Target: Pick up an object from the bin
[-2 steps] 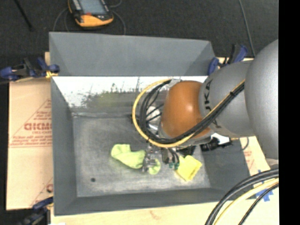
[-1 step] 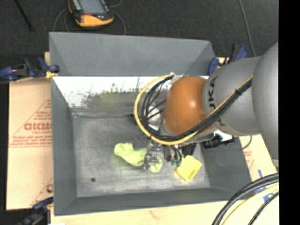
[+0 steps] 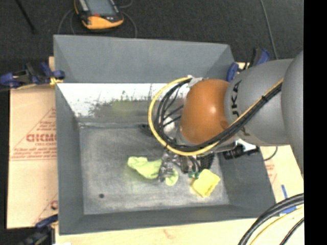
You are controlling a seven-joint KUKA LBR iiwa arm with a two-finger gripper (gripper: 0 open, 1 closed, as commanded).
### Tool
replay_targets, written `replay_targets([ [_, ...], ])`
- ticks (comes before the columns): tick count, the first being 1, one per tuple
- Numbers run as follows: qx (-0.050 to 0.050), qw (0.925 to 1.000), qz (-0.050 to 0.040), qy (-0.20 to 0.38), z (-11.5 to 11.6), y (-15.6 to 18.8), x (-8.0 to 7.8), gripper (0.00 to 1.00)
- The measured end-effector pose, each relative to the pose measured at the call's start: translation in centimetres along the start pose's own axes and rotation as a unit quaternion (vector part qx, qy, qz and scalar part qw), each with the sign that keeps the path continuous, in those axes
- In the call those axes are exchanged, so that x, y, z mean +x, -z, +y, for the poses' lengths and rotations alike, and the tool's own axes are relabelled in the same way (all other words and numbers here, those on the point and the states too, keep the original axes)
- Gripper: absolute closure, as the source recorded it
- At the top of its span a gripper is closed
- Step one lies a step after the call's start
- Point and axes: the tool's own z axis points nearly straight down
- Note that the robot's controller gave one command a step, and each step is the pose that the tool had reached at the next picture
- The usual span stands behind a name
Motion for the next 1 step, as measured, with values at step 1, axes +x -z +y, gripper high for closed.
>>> replay_targets([
  [1, 0.0, 1.0, 0.0002, 0.0, -0.05, 1.28, 0.01, 1.0],
])
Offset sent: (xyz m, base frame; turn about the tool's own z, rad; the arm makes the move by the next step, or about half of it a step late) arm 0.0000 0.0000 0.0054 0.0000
